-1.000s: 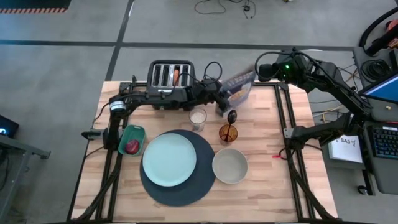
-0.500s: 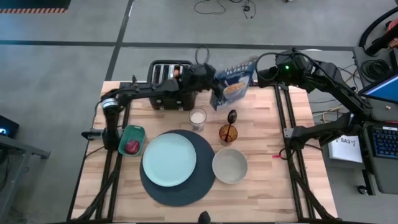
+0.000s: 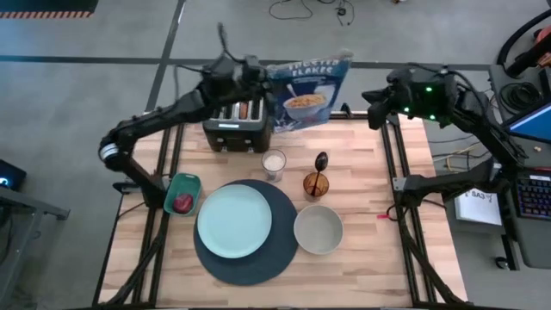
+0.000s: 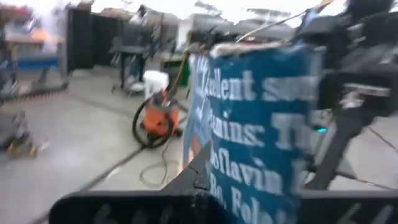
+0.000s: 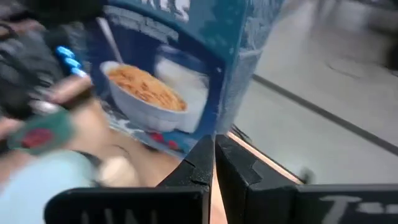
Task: Arrange a breakfast setting
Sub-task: Pour the cereal into the gray bowl
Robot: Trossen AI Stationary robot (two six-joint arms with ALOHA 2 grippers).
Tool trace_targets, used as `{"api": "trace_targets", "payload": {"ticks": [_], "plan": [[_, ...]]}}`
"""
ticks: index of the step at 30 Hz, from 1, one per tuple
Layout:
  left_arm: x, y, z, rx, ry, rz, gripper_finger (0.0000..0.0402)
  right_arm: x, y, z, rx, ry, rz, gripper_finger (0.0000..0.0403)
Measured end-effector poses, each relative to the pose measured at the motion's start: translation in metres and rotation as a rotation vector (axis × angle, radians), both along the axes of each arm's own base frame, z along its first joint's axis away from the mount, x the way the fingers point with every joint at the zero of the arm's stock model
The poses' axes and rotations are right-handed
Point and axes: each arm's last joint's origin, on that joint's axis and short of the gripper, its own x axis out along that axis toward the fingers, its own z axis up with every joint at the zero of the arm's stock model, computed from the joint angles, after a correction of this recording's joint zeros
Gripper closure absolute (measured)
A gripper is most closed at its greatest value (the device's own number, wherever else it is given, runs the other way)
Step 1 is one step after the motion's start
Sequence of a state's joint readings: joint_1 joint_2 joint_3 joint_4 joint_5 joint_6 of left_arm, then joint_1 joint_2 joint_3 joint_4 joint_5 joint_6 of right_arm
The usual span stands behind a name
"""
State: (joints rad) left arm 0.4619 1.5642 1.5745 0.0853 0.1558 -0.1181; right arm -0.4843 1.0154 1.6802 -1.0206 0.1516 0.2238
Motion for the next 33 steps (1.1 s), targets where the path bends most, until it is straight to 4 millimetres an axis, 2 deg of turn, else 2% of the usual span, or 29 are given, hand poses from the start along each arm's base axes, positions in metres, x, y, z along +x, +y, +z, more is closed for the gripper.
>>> {"api": "trace_targets", "payload": {"ticks": [4, 8, 13, 17, 21, 26, 33], "plan": [[-0.029, -0.013, 0.027, 0.058, -0.052, -0.013, 0.0401, -0.004, 0.004, 0.009, -0.018, -0.1, 0.05, 0.0383], [-0.048, -0.023, 0.042, 0.071, -0.082, -0.013, 0.0401, -0.001, 0.004, 0.011, -0.006, -0.126, 0.101, 0.0341], [-0.057, -0.029, 0.049, 0.056, -0.097, -0.047, 0.0401, 0.024, -0.004, 0.007, 0.046, -0.143, 0.23, 0.0255], [-0.064, -0.035, 0.055, 0.064, -0.118, -0.099, 0.0401, 0.049, -0.016, 0.005, -0.019, -0.152, 0.31, 0.0189], [-0.07, -0.039, 0.059, 0.063, -0.132, -0.136, 0.0401, 0.059, -0.027, 0.005, -0.107, -0.141, 0.318, 0.014], [-0.078, -0.044, 0.065, 0.066, -0.154, -0.18, 0.0401, 0.07, -0.037, 0.006, -0.13, -0.194, 0.415, 0.0114], [-0.085, -0.05, 0.072, 0.088, -0.179, -0.236, 0.0401, 0.094, -0.048, 0.006, -0.177, -0.294, 0.559, 0.0118]]}}
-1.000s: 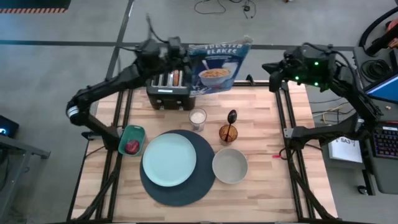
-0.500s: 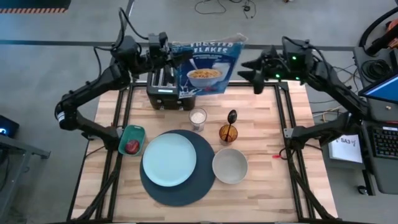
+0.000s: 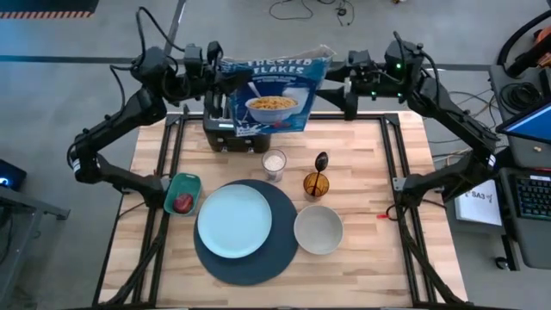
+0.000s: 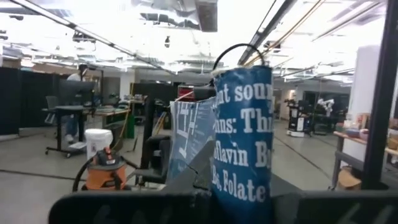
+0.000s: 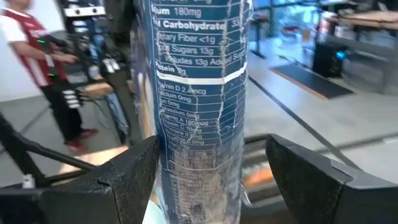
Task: Arrange a breakfast setting
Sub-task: Pour the cereal into the gray bowl
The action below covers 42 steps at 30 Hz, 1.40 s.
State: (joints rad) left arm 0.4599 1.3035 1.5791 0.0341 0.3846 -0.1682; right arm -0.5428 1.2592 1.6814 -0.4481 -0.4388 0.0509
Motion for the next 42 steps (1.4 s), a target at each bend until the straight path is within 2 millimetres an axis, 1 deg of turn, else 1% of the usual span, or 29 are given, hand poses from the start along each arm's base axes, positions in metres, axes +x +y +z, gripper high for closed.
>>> {"api": "trace_targets", "payload": {"ticks": [3, 4, 6, 8, 11, 12, 14, 17, 19, 22, 24, 26, 29, 32, 36, 39, 42], "plan": [[-0.003, -0.001, 0.002, -0.004, -0.008, 0.009, 0.0401, 0.01, -0.004, 0.002, -0.011, -0.063, 0.1, 0.0123], [-0.004, -0.001, 0.002, -0.009, -0.011, 0.018, 0.0401, 0.014, -0.004, 0.006, -0.024, -0.11, 0.133, 0.0126], [-0.001, 0.0, -0.001, -0.028, 0.009, 0.021, 0.0401, 0.023, -0.007, 0.004, 0.003, -0.141, 0.196, 0.0133], [0.002, 0.001, -0.005, -0.052, 0.033, 0.018, 0.0401, 0.031, -0.011, 0.005, 0.017, -0.187, 0.228, 0.0143], [-0.001, 0.0, -0.002, -0.053, 0.011, 0.022, 0.0401, 0.038, -0.017, 0.003, 0.035, -0.209, 0.225, 0.0174], [-0.002, 0.0, -0.001, -0.051, 0.008, 0.022, 0.0401, 0.04, -0.018, 0.001, 0.034, -0.204, 0.226, 0.0192], [-0.003, -0.001, -0.001, -0.051, 0.008, 0.023, 0.0401, 0.043, -0.019, -0.002, 0.025, -0.195, 0.226, 0.0244], [-0.006, 0.0, 0.001, -0.059, 0.001, 0.063, 0.0401, 0.045, -0.02, -0.003, 0.017, -0.19, 0.225, 0.0355], [-0.01, 0.002, 0.001, -0.055, 0.007, 0.09, 0.0401, 0.042, -0.019, -0.001, -0.001, -0.199, 0.215, 0.038], [-0.019, 0.003, 0.002, -0.024, 0.033, 0.105, 0.0391, 0.039, -0.016, 0.004, -0.009, -0.226, 0.212, 0.0391], [-0.024, 0.006, 0.001, -0.015, 0.061, 0.096, 0.0372, 0.036, -0.015, 0.007, -0.014, -0.233, 0.193, 0.0393], [-0.028, 0.009, -0.001, -0.021, 0.093, 0.082, 0.0345, 0.033, -0.014, 0.013, -0.029, -0.248, 0.186, 0.0394], [-0.03, 0.012, -0.007, -0.015, 0.161, 0.056, 0.0294, 0.032, -0.014, 0.019, -0.058, -0.275, 0.178, 0.0394], [-0.033, 0.016, -0.017, 0.003, 0.267, 0.073, 0.0241, 0.033, -0.014, 0.021, -0.061, -0.282, 0.17, 0.0394], [-0.046, 0.02, -0.029, 0.022, 0.404, 0.114, 0.0178, 0.032, -0.016, 0.02, -0.053, -0.275, 0.146, 0.0395], [-0.053, 0.02, -0.039, 0.034, 0.513, 0.101, 0.0146, 0.026, -0.016, 0.024, -0.065, -0.293, 0.132, 0.0395], [-0.051, 0.022, -0.05, 0.028, 0.586, 0.036, 0.013, 0.023, -0.014, 0.028, -0.072, -0.308, 0.133, 0.0395]]}}
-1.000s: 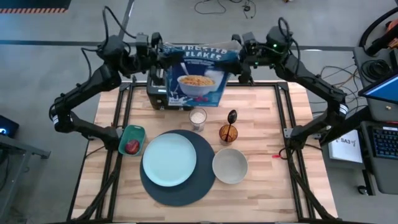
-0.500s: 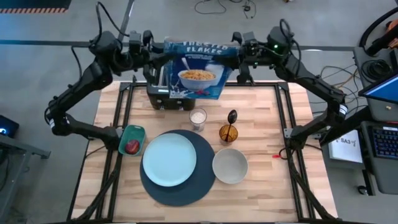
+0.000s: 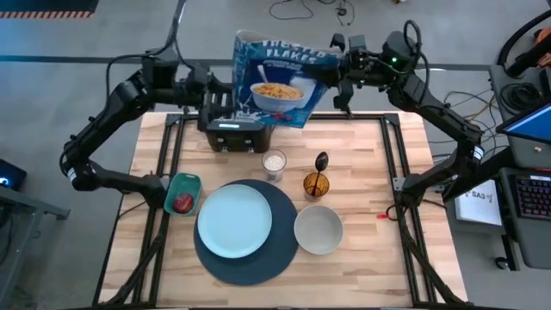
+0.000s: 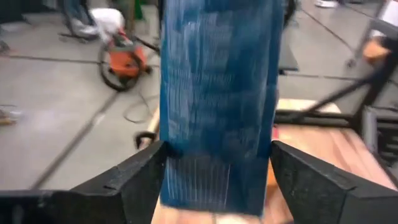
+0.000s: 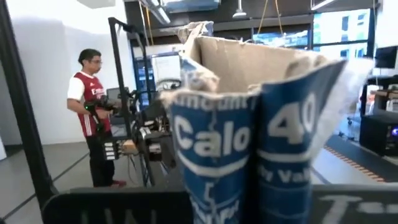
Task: Arrange a breakfast setting
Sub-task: Pour the cereal into the gray bowl
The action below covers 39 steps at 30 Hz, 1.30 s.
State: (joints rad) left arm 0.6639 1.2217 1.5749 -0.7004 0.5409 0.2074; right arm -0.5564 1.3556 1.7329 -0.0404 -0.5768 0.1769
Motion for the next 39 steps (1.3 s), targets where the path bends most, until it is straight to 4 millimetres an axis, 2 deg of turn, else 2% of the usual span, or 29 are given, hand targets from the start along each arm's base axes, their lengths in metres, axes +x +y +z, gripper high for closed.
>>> {"api": "trace_targets", "payload": {"ticks": [6, 13, 25, 31, 39], "plan": [[0.015, 0.012, -0.016, -0.019, 0.01, -0.001, 0.0128, 0.001, -0.001, -0.002, 0.015, 0.015, -0.002, 0.0395], [0.022, 0.015, -0.016, -0.06, -0.042, -0.04, 0.0128, -0.001, 0.0, 0.0, 0.019, 0.002, -0.025, 0.0395], [0.048, 0.032, -0.016, -0.145, -0.162, -0.087, 0.0127, -0.001, -0.001, 0.001, 0.019, -0.011, -0.052, 0.0395], [0.052, 0.033, -0.013, -0.221, -0.196, -0.11, 0.0118, 0.0, 0.0, 0.0, 0.021, -0.005, -0.047, 0.0395], [0.055, 0.033, -0.009, -0.229, -0.231, -0.065, 0.01, 0.0, -0.001, 0.0, 0.01, -0.006, -0.05, 0.0395]]}}
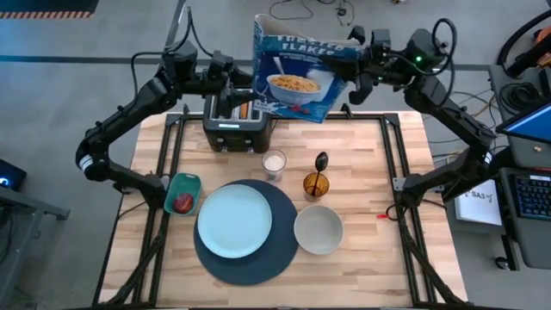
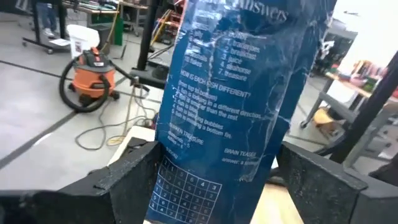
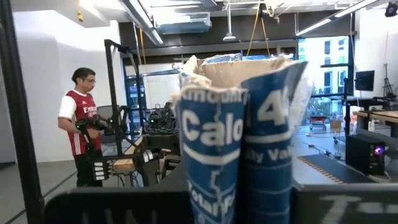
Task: Arrange a breakfast setting
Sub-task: Pour the cereal into the gray bowl
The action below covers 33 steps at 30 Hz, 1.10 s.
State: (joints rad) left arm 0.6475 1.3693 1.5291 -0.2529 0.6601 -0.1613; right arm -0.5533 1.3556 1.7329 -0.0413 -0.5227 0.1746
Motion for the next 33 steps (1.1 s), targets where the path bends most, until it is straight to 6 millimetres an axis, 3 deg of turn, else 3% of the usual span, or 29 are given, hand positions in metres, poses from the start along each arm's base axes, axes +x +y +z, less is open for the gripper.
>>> {"api": "trace_targets", "payload": {"ticks": [12, 18, 27, 33], "plan": [[0.016, -0.006, 0.008, 0.079, -0.114, -0.022, 0.0105, 0.001, 0.0, -0.002, 0.0, 0.013, 0.001, 0.0395], [0.026, -0.002, 0.007, 0.013, -0.143, -0.014, 0.0119, 0.002, 0.001, -0.002, 0.002, 0.017, -0.001, 0.0395], [0.03, -0.001, 0.009, 0.006, -0.169, -0.003, 0.0085, 0.004, 0.004, -0.003, -0.003, 0.021, 0.018, 0.0395], [0.03, -0.005, 0.014, 0.083, -0.214, -0.085, 0.0085, 0.002, 0.005, -0.001, -0.015, 0.008, 0.023, 0.0395]]}}
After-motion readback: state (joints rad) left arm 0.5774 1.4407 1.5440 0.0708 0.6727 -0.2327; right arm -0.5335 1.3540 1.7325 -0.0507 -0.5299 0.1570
